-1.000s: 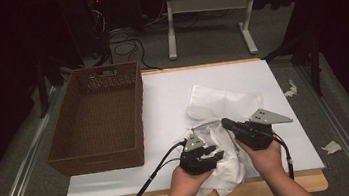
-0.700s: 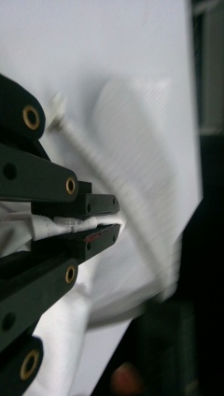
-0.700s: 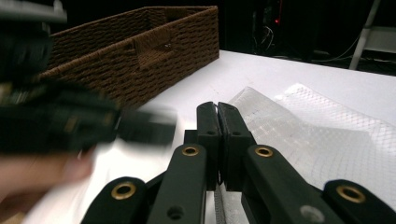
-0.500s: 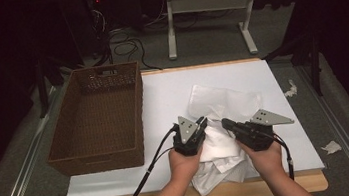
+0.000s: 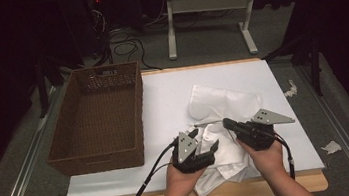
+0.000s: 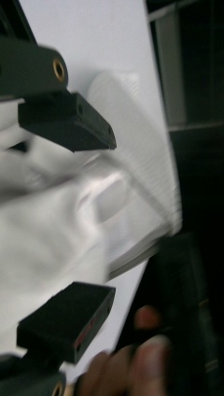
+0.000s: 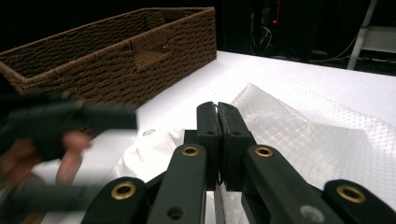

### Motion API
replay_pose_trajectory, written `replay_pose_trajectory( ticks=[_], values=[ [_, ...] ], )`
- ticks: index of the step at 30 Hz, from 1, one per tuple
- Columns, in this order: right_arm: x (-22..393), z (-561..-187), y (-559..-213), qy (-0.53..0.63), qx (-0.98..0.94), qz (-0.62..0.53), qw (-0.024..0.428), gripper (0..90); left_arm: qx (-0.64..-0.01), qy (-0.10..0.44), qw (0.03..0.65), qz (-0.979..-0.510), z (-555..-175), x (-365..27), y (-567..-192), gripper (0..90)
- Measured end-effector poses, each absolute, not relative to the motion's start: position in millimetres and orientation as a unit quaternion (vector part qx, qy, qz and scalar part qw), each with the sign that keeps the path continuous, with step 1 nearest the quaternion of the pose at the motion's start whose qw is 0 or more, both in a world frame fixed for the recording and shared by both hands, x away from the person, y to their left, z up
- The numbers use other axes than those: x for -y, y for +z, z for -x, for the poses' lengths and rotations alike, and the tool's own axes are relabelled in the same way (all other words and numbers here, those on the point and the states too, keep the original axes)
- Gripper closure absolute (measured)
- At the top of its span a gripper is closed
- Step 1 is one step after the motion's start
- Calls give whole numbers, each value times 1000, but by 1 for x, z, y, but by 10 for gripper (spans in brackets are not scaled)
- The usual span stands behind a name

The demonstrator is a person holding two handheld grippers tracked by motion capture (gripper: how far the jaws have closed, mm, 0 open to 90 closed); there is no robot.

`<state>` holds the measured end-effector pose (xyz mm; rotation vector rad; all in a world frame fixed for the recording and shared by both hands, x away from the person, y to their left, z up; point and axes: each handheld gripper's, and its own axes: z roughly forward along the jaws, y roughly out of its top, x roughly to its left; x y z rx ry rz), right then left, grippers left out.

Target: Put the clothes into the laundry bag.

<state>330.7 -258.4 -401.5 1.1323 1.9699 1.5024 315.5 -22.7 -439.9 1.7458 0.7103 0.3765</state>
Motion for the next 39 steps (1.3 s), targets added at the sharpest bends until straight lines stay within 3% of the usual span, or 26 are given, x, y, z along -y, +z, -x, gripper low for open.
replay_pose_trajectory(
  ticks=[3, 4, 5, 8, 13, 15, 19, 26, 30, 32, 33, 35, 39],
  values=[
    [257, -331, -401, 539, -708, -407, 208, 893, -291, 140, 540, -777, -312, 32, -453, 207],
    [257, -331, -401, 538, -708, -406, 209, 893, -288, 136, 529, -787, -313, 34, -456, 261],
    [256, -330, -401, 539, -709, -405, 209, 893, -284, 134, 501, -806, -316, 41, -464, 469],
    [255, -330, -401, 539, -709, -404, 208, 893, -293, 129, 474, -820, -322, 46, -469, 727],
    [256, -329, -402, 539, -711, -403, 205, 893, -329, 146, 484, -797, -336, 38, -458, 784],
    [256, -328, -403, 538, -714, -401, 200, 894, -362, 173, 505, -764, -350, 21, -439, 788],
    [253, -327, -402, 544, -713, -396, 198, 894, -372, 198, 509, -751, -360, 10, -419, 788],
    [249, -330, -404, 540, -715, -398, 198, 894, -369, 178, 489, -770, -359, 37, -440, 775],
    [249, -330, -404, 542, -713, -400, 196, 893, -377, 154, 489, -772, -363, 49, -454, 723],
    [250, -330, -404, 541, -713, -400, 197, 893, -367, 144, 507, -766, -361, 48, -453, 619],
    [252, -331, -405, 542, -712, -402, 196, 891, -359, 138, 522, -762, -358, 43, -449, 496],
    [253, -333, -406, 541, -711, -405, 194, 890, -351, 141, 531, -759, -353, 37, -446, 400],
    [252, -334, -407, 538, -712, -407, 194, 888, -332, 144, 528, -768, -344, 25, -446, 350]
  ],
)
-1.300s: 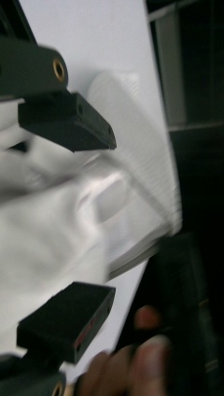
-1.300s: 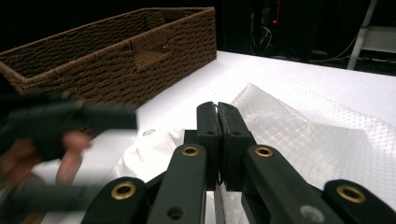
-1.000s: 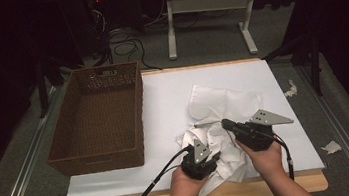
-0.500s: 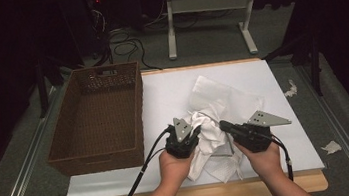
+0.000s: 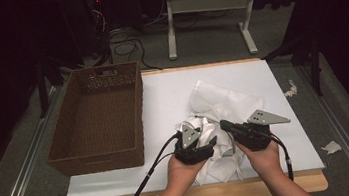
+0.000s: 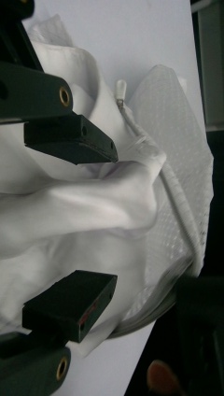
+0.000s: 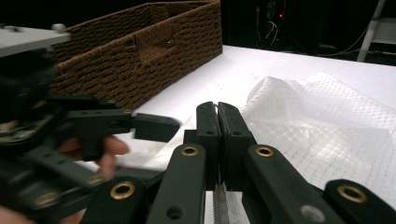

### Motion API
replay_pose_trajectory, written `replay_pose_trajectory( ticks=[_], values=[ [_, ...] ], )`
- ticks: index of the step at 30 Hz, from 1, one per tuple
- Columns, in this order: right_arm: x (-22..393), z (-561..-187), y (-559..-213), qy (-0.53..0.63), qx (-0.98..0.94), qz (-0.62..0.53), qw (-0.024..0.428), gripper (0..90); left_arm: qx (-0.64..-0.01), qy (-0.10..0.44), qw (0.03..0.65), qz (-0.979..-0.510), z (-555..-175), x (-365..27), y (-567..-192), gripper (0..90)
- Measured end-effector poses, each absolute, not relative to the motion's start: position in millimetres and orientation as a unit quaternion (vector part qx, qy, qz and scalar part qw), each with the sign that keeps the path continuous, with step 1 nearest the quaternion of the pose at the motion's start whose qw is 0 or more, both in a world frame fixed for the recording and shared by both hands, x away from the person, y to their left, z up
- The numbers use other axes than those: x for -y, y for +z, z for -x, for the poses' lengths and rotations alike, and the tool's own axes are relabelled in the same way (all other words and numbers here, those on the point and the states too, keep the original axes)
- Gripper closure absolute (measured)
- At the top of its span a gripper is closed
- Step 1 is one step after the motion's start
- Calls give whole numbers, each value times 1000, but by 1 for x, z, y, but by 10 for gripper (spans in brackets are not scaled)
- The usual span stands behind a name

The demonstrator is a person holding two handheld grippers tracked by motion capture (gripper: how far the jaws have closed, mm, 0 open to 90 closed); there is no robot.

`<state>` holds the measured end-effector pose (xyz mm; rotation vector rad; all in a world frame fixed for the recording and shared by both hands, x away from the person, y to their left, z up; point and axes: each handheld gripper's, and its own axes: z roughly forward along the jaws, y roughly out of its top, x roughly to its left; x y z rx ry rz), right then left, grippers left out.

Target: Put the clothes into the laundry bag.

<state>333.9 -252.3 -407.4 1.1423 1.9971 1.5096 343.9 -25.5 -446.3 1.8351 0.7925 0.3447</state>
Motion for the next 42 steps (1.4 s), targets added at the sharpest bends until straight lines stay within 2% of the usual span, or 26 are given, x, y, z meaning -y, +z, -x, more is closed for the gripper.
replay_pose_trajectory(
  ticks=[4, 9, 10, 11, 12, 14, 15, 16, 21, 22, 25, 26, 27, 28, 29, 32, 38, 42],
  values=[
    [252, -333, -407, 537, -711, -407, 199, 878, -314, 136, 524, -780, -331, 7, -458, 373],
    [252, -330, -409, 535, -710, -412, 199, 835, -312, 129, 523, -783, -329, 6, -467, 430],
    [253, -328, -410, 534, -710, -413, 202, 775, -309, 120, 523, -786, -331, 8, -469, 437],
    [253, -328, -410, 534, -710, -413, 202, 775, -309, 120, 523, -786, -331, 8, -469, 432],
    [254, -326, -410, 534, -708, -415, 201, 734, -307, 118, 521, -788, -332, 9, -469, 432],
    [256, -322, -413, 530, -711, -419, 196, 615, -312, 118, 521, -786, -334, 9, -471, 423],
    [256, -322, -413, 530, -711, -419, 196, 615, -312, 118, 521, -786, -334, 9, -471, 423],
    [255, -319, -416, 519, -719, -417, 200, 568, -313, 122, 522, -784, -335, 9, -472, 429],
    [252, -318, -425, 488, -738, -417, 209, 545, -317, 126, 521, -782, -336, 10, -473, 475],
    [250, -318, -427, 475, -743, -417, 219, 569, -318, 128, 521, -782, -336, 9, -473, 491],
    [253, -323, -428, 470, -739, -425, 229, 725, -317, 134, 519, -782, -335, 9, -473, 568],
    [255, -324, -425, 477, -738, -418, 232, 825, -316, 139, 519, -782, -334, 8, -474, 642],
    [255, -324, -425, 477, -738, -418, 232, 825, -316, 139, 519, -782, -334, 8, -474, 679],
    [256, -322, -421, 482, -733, -416, 239, 879, -317, 141, 518, -782, -333, 8, -473, 720],
    [256, -322, -421, 482, -733, -416, 239, 879, -317, 141, 518, -782, -333, 8, -473, 770],
    [256, -321, -415, 492, -729, -411, 243, 885, -309, 142, 518, -785, -330, 12, -471, 821],
    [256, -321, -409, 514, -718, -407, 232, 887, -271, 141, 521, -797, -328, 46, -453, 835],
    [256, -320, -408, 524, -715, -406, 221, 889, -286, 145, 518, -793, -337, 65, -451, 832]
  ],
)
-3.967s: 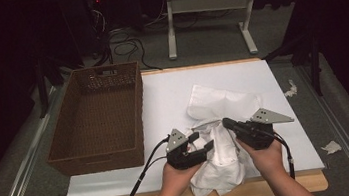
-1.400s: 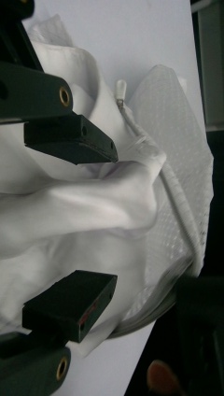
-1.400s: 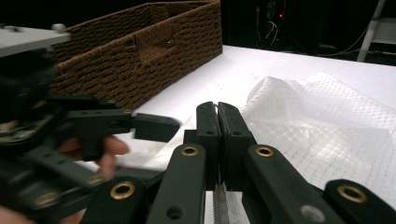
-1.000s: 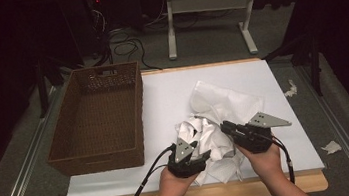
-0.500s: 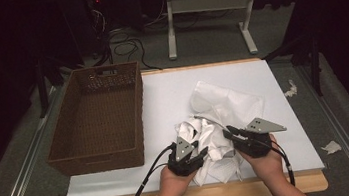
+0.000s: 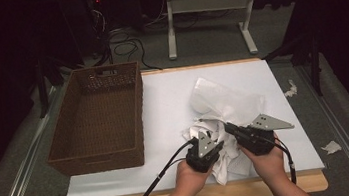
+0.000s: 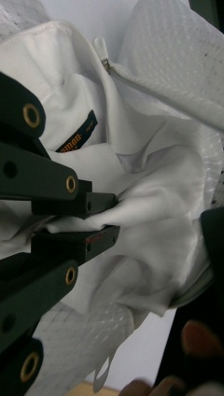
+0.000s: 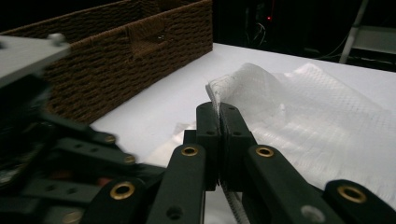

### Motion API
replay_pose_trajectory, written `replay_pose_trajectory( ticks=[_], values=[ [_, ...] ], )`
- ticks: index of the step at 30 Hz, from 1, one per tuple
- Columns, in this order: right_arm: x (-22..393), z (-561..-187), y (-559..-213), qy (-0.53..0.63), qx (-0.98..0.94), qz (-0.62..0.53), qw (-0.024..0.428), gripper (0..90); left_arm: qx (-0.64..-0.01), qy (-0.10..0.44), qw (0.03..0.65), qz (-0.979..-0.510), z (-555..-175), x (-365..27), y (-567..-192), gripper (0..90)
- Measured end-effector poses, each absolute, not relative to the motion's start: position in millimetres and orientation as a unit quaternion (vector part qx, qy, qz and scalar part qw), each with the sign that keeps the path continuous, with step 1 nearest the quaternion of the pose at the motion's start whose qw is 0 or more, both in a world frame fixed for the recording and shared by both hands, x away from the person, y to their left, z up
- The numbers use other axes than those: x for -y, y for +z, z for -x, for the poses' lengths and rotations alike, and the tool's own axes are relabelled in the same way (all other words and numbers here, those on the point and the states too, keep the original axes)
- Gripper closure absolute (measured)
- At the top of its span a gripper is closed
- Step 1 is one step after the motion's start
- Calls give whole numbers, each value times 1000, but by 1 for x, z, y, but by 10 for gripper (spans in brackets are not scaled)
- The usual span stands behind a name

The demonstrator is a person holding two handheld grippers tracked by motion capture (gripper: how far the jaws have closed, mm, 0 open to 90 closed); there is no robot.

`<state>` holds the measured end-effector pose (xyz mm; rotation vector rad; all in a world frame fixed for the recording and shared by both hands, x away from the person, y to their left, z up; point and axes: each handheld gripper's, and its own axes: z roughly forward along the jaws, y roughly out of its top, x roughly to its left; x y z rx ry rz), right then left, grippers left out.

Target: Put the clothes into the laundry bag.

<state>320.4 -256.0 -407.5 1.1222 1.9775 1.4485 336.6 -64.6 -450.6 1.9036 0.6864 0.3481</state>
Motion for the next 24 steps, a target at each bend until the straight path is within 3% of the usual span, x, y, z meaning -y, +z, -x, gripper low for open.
replay_pose_trajectory(
  ticks=[7, 13, 20, 22, 24],
  values=[
    [257, -317, -403, 534, -713, -400, 216, 889, -326, 180, 528, -763, -361, 47, -430, 844],
    [255, -318, -403, 551, -706, -402, 192, 890, -322, 202, 541, -750, -354, 23, -403, 847],
    [252, -315, -395, 561, -700, -398, 193, 889, -339, 165, 557, -740, -364, 59, -429, 830],
    [256, -316, -396, 561, -696, -403, 195, 889, -340, 149, 557, -743, -371, 72, -441, 788],
    [260, -317, -398, 557, -697, -406, 196, 889, -343, 140, 552, -747, -374, 76, -445, 657]
  ],
)
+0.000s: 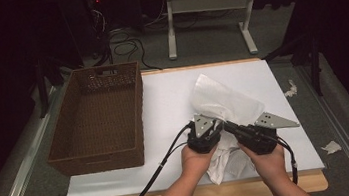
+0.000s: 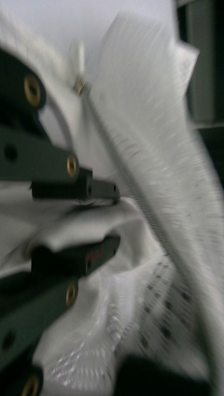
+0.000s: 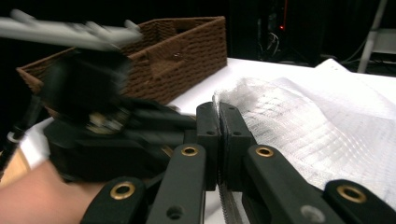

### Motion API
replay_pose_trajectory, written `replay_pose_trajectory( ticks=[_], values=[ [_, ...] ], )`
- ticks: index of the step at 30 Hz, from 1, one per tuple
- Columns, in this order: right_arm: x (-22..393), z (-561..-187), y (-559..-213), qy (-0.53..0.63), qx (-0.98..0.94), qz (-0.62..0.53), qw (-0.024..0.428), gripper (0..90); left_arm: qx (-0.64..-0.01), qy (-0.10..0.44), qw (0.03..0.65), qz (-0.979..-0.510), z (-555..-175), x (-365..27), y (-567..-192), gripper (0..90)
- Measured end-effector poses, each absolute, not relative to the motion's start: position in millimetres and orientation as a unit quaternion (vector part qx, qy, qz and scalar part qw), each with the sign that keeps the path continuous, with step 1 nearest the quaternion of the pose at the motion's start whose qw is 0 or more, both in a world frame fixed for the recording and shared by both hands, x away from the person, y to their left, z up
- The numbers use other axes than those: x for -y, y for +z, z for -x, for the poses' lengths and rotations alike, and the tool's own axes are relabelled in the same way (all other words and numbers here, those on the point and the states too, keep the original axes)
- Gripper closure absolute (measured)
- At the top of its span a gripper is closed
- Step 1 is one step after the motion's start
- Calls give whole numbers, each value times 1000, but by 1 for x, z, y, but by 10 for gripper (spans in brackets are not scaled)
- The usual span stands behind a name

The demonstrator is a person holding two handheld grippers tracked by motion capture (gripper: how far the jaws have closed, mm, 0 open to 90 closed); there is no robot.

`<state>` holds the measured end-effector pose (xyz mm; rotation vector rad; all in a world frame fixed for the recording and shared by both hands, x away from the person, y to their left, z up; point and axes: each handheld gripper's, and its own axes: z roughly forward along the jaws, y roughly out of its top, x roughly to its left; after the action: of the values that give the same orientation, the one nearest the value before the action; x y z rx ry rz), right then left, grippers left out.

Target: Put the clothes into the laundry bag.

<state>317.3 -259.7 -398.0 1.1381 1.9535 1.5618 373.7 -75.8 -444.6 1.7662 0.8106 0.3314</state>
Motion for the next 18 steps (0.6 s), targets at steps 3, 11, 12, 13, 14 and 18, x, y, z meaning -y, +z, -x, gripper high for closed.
replay_pose_trajectory(
  ticks=[3, 11, 12, 13, 14, 18],
  values=[
    [265, -318, -401, 556, -696, -411, 193, 889, -333, 121, 548, -758, -372, 75, -448, 519],
    [274, -319, -400, 556, -690, -418, 197, 888, -308, 128, 531, -779, -334, 32, -458, 201],
    [272, -319, -400, 555, -693, -414, 200, 889, -314, 127, 512, -789, -333, 32, -466, 203],
    [272, -319, -400, 555, -693, -414, 200, 889, -321, 118, 492, -801, -335, 33, -473, 203],
    [271, -319, -400, 555, -694, -413, 199, 889, -329, 108, 479, -807, -337, 35, -478, 221],
    [268, -320, -402, 548, -698, -415, 202, 889, -317, 102, 441, -833, -343, 51, -481, 663]
  ],
)
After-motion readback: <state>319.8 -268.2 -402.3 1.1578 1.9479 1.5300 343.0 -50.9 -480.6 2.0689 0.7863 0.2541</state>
